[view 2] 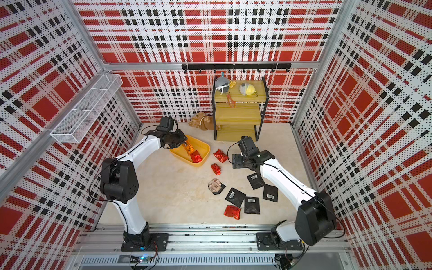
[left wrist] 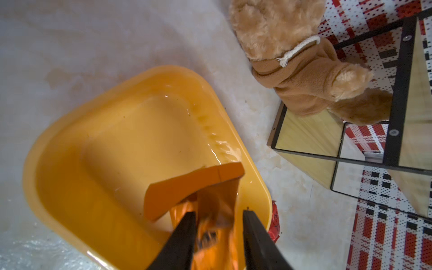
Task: Put the tea bags into the storage box
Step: Place the tea bag in the storage box, then pick up the tea bag from the center of the board.
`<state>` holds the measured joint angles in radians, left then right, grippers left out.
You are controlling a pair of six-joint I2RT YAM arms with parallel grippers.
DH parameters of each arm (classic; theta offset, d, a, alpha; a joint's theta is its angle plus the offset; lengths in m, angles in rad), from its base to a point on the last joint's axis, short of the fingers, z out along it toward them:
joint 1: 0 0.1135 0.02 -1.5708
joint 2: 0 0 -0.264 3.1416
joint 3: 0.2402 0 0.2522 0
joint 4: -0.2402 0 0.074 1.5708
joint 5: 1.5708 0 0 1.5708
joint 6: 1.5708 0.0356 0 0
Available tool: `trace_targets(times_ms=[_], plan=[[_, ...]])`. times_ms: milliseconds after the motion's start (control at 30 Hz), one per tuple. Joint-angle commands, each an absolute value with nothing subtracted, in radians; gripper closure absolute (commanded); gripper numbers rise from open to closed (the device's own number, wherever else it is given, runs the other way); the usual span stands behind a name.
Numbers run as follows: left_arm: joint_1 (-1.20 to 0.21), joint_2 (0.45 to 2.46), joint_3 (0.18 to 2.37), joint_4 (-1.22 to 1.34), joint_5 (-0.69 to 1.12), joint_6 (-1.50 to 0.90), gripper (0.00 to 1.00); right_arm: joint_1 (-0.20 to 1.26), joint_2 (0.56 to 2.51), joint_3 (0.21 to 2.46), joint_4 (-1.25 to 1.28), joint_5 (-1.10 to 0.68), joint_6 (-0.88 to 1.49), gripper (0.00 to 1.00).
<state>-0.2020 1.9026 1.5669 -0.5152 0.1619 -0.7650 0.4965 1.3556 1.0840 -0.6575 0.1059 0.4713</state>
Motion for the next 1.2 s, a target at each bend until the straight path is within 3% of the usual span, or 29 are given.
trace_targets(times_ms=[0, 267, 333, 533, 767, 1167], plan=[[-0.206, 1.928, 1.615, -0.499, 0.184, -0.724, 0.47, 0.533, 1.255, 0.976, -0.587, 0.064, 0.655, 0.16], [-0.217, 1.886, 1.575, -0.461, 0.165, -0.701, 0.16, 0.721, 1.159, 0.836, -0.643, 0.129, 0.893, 0.15], [-0.218, 1.853, 1.556, -0.451, 0.169, -0.698, 0.13, 0.753, 1.115, 0.818, -0.678, 0.152, 0.93, 0.15], [-0.234, 1.729, 1.448, -0.428, 0.18, -0.699, 0.12, 0.844, 1.007, 0.746, -0.765, 0.128, 1.018, 0.18], [-0.316, 1.589, 1.3, -0.412, 0.159, -0.744, 0.12, 0.885, 0.834, 0.613, -0.756, 0.058, 1.094, 0.32], [-0.426, 1.402, 1.085, -0.383, 0.076, -0.829, 0.12, 0.887, 0.83, 0.519, -0.738, -0.04, 1.062, 0.44]])
